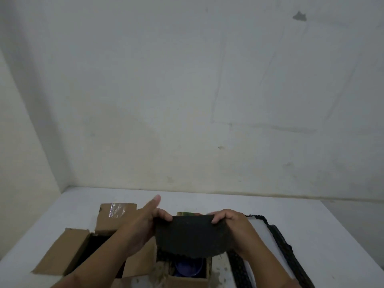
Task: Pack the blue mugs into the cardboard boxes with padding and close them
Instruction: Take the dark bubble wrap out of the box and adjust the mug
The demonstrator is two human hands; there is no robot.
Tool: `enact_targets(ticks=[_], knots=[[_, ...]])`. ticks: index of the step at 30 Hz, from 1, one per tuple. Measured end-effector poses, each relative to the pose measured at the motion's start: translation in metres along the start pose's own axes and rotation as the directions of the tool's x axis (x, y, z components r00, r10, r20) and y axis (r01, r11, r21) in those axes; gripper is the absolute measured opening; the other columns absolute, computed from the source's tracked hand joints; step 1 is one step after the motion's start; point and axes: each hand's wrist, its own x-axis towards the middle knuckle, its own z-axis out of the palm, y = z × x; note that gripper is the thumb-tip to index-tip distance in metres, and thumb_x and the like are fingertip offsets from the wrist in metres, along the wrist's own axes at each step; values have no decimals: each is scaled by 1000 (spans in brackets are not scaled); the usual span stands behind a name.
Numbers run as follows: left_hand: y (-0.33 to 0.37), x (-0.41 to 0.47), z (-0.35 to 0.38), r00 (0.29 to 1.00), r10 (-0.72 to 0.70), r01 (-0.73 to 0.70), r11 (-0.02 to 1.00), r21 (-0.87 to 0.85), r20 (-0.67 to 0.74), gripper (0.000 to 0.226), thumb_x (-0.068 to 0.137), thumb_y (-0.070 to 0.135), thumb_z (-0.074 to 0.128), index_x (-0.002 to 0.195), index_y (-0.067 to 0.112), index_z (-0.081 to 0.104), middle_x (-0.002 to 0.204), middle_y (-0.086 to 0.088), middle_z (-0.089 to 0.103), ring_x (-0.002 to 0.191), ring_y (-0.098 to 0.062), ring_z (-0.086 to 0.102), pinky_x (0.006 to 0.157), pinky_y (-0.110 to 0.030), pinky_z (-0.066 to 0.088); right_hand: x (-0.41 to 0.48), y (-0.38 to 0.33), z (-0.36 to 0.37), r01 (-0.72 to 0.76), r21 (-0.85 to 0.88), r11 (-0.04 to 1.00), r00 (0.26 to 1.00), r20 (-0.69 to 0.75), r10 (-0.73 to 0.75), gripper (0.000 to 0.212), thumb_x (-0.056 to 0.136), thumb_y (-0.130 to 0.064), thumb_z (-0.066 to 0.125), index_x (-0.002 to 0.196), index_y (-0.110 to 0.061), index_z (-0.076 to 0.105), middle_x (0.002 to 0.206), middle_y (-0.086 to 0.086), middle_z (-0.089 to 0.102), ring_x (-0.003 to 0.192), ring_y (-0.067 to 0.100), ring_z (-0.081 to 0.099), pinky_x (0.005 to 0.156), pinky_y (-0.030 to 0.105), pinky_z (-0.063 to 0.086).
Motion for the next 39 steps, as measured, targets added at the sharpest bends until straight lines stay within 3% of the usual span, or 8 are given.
enact_targets(ticks=[7,10,14,20,25,29,34,39], knots=[[9,4,3,928,-237,92,893,440,287,41,64,35,76,101,22,65,90,-1,67,83,-14,62,71,-25,42,2,-10,18,-29,-217,976,996,80,47,43,86,3,43,65,-20,73,79,-5,73,80,14,66,62,17,50],[5,7,8,960,-155,66,935,348,234,10,76,15,69,85,16,69,83,-3,70,80,-19,65,74,-28,47,8,-2,16,-103,60,993,994,49,100,21,92,-22,52,103,-28,70,105,7,71,97,22,67,78,35,56],[-3,12,12,982,-169,168,986,14,87,7,89,2,53,93,7,55,89,-14,69,81,-26,65,65,-34,50,7,14,16,-285,342,895,956,171,239,52,89,-55,42,118,-17,62,105,16,69,91,29,67,74,42,55],[-10,10,19,978,-180,190,977,-98,102,15,90,-2,49,95,10,56,94,-16,69,83,-29,68,64,-36,54,7,24,40,-152,234,960,988,26,150,25,85,5,56,102,-7,70,104,17,72,98,33,68,78,38,56],[-9,11,12,984,-149,163,973,-165,93,36,88,2,39,68,14,66,79,-11,64,67,-21,60,51,-28,48,3,6,35,-135,133,982,991,5,135,32,86,6,47,78,-7,76,104,15,68,89,27,67,66,29,55],[-5,4,13,968,-144,163,983,-78,207,17,74,26,67,86,15,64,87,-5,67,73,-19,63,55,-27,50,3,2,30,-124,40,991,992,17,123,22,88,-9,52,83,-6,74,101,13,67,96,27,62,76,34,52],[-14,9,19,984,-132,124,990,65,122,56,80,-15,54,120,22,43,113,-21,56,100,-35,58,66,-35,51,0,8,27,-114,-101,988,990,75,122,22,84,-38,62,93,-21,72,104,2,69,100,22,63,81,39,55],[-28,8,24,993,-106,104,994,33,51,33,79,-19,52,98,9,51,96,-10,64,90,-25,61,61,-31,51,6,27,16,-169,-41,985,957,231,174,68,75,8,63,128,-32,48,123,10,55,111,29,58,85,38,55]])
